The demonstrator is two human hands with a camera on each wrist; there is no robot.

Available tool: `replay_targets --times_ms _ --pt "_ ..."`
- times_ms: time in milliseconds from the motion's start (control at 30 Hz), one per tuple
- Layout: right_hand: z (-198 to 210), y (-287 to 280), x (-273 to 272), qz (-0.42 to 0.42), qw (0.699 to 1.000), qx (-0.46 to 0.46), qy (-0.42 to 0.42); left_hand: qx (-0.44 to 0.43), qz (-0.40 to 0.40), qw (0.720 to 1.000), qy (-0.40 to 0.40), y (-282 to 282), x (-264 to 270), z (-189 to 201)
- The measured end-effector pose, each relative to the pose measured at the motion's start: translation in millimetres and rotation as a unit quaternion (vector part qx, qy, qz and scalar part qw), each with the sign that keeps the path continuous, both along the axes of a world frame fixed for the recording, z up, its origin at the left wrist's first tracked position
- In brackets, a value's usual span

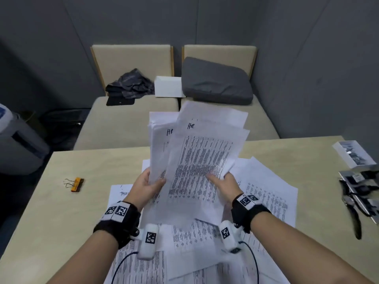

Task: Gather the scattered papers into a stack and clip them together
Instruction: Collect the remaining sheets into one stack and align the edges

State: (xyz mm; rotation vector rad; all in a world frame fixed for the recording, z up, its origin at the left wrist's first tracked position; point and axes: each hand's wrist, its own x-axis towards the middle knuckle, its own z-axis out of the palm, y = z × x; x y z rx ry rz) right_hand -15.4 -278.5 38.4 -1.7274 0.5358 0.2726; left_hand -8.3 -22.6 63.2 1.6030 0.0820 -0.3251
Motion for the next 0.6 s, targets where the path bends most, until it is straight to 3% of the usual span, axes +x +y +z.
replay_targets --times_ms 100,233,433,600 --pt "40.8 3.2 5.4 -0.030 0.993 0.030 -0.109 -0.026 0.024 0.998 -0.052 -6.3 6.2 30.2" --pt "72.4 11.2 12.0 -0.027 0.980 0.062 -0.186 -0.021 0.050 0.991 -0.123 -10.3 15.2 60.9" --pt "66.7 11.4 -3.0 0.081 0.983 0.079 -0.147 -0.057 0.112 0.984 -0.126 -10.7 6.1 53.9" --pt "62.1 5.4 -0.2 0.035 0.985 0.099 -0.138 -0.045 0.122 0.978 -0.164 -11.8 8.0 42.9"
